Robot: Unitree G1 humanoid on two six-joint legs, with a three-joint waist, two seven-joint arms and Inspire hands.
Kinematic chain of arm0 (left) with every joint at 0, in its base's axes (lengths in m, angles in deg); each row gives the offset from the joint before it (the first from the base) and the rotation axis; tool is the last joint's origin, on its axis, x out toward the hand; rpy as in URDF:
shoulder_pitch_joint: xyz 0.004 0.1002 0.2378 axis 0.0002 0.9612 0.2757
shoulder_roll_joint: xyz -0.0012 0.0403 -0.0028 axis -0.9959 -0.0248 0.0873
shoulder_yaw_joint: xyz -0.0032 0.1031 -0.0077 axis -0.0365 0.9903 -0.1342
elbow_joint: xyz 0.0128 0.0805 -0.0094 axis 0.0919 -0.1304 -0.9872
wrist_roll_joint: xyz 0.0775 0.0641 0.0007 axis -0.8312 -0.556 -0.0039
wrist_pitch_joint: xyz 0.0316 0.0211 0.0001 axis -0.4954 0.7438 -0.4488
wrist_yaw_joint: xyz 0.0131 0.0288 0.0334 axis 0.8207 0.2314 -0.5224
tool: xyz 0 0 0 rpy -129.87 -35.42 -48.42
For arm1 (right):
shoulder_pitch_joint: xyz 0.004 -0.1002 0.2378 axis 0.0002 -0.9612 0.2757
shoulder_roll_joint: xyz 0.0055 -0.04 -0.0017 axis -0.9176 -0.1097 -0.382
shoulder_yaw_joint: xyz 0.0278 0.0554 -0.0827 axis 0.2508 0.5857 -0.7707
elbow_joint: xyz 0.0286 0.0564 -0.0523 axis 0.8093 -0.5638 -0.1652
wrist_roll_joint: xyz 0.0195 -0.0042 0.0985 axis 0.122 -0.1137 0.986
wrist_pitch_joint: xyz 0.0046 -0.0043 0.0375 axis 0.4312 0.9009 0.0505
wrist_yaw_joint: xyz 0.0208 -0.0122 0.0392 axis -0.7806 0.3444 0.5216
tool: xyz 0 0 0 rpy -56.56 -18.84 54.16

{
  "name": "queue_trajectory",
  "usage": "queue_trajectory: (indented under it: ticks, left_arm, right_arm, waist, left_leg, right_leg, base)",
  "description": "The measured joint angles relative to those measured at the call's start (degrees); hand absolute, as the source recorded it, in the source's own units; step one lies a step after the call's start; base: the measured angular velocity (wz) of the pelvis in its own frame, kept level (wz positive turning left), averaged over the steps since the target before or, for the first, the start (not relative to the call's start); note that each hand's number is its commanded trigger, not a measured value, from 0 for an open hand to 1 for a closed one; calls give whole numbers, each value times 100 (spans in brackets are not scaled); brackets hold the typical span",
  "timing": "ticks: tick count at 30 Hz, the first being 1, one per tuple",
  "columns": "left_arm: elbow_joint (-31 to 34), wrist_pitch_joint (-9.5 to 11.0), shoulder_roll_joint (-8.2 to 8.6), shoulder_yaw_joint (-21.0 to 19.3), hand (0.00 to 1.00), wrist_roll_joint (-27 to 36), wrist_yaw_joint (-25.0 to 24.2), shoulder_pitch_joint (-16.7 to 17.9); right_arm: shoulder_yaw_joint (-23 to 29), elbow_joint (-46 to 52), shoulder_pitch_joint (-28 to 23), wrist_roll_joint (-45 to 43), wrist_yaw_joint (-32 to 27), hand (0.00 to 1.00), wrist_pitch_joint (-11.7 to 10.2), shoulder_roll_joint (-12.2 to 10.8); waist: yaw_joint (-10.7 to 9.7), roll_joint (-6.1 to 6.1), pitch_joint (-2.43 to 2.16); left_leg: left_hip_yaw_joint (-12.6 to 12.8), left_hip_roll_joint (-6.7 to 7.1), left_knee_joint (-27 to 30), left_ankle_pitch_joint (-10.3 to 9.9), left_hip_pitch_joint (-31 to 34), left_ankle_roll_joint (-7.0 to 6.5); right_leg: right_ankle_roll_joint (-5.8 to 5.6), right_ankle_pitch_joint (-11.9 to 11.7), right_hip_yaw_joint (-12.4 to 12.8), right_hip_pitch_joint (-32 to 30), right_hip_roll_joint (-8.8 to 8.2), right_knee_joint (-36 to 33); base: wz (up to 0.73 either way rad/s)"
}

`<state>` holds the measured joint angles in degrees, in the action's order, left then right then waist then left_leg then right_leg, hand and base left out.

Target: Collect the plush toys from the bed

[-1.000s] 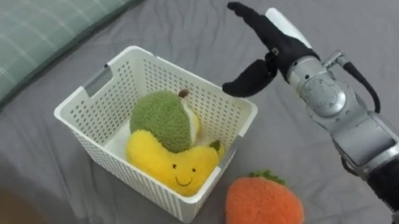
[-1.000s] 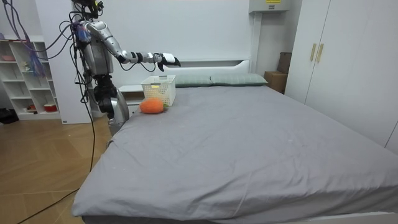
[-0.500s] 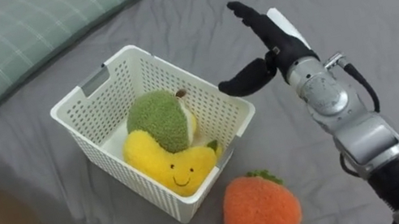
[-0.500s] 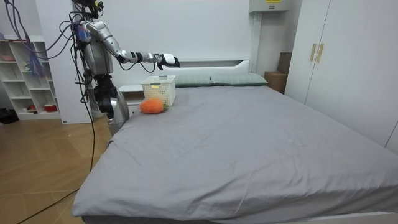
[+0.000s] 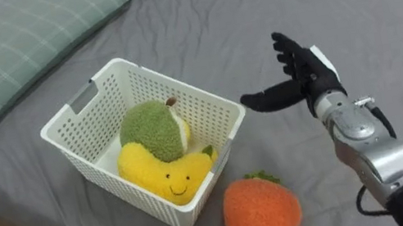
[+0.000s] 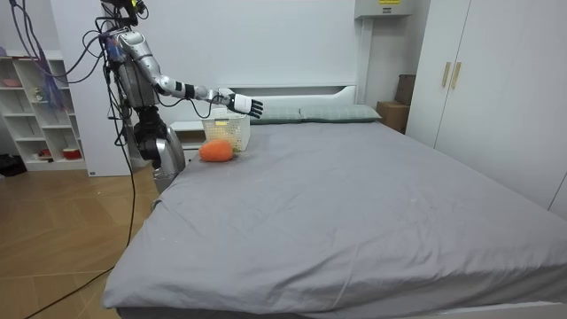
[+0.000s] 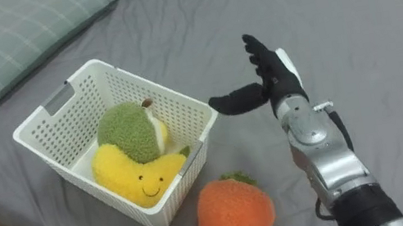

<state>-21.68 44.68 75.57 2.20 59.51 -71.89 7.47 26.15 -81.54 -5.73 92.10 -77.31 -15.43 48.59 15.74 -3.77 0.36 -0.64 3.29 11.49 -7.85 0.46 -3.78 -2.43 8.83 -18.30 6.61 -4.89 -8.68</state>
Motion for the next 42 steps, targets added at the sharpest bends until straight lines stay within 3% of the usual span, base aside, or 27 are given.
queue_trajectory:
  ticks: [1, 4, 11, 16, 20, 25, 31, 33, 42]
  left_arm:
    - [0, 9, 53, -5, 0, -2, 19, -18]
    - [0, 40, 109, -10, 0, -1, 25, -73]
    - [10, 105, 93, -18, 0, 265, 28, -81]
    - [0, 186, 71, 12, 0, 748, 19, -115]
    - [-43, 231, 45, 26, 0, 785, -12, -137]
    - [-113, 241, -7, 60, 0, 903, -30, -163]
    - [-222, 202, -148, 248, 0, 1006, -29, -199]
    - [-219, 173, -176, 252, 0, 1007, -29, -185]
    - [-210, 105, -175, 246, 0, 985, -6, -218]
  right_arm:
    - [0, -27, -84, -3, 19, 0, 1, -1]
    - [0, -44, -119, 27, 194, 0, 1, -6]
    - [-121, -41, -310, -101, 634, 0, 13, -13]
    - [-429, -43, -742, -201, 1379, 0, 14, -32]
    - [-587, -42, -816, -576, 1888, 0, 21, -33]
    - [-782, -33, -815, -954, 2381, 0, 58, -30]
    - [-1031, -46, -805, -1003, 2814, 0, 199, -28]
    - [-1122, -56, -805, -1138, 2888, 0, 220, -31]
    - [-1155, -584, -729, -2208, 2783, 0, 240, -130]
  waist:
    - [-37, 35, -23]
    - [-199, 52, -29]
    - [-281, -45, -53]
    - [-282, -183, 15]
    - [-276, -190, 12]
    - [-227, -229, -10]
    - [-58, -260, 43]
    - [1, -286, 64]
    - [184, -356, 43]
  left_leg:
    - [13, -1, -23, -1, -10, -2]
    - [67, -25, -40, -4, -23, 1]
    - [249, -79, -148, -27, -127, 32]
    - [233, -79, -177, -33, -186, 32]
    - [224, -75, -173, -48, -111, 34]
    - [200, -75, -172, -45, -85, 35]
    - [188, -76, -169, -47, -86, 36]
    - [187, -78, -155, -50, -58, 39]
    - [183, -78, -115, -57, 14, 38]
  right_leg:
    - [0, 0, 18, 3, 1, -1]
    - [0, 0, 66, -7, 16, -4]
    - [0, 0, 270, -3, 65, 3]
    - [0, 0, 246, 18, 66, 8]
    - [0, 0, 256, -36, 66, 7]
    - [1, 0, 249, -60, 74, 7]
    - [1, 0, 255, -70, 73, 13]
    - [1, 0, 259, -95, 75, 13]
    - [2, -1, 237, -141, 73, 11]
  base:
    - [-15]
    - [-8]
    - [-15]
    - [0]
    - [0]
    - [0]
    - [0]
    - [0]
    - [0]
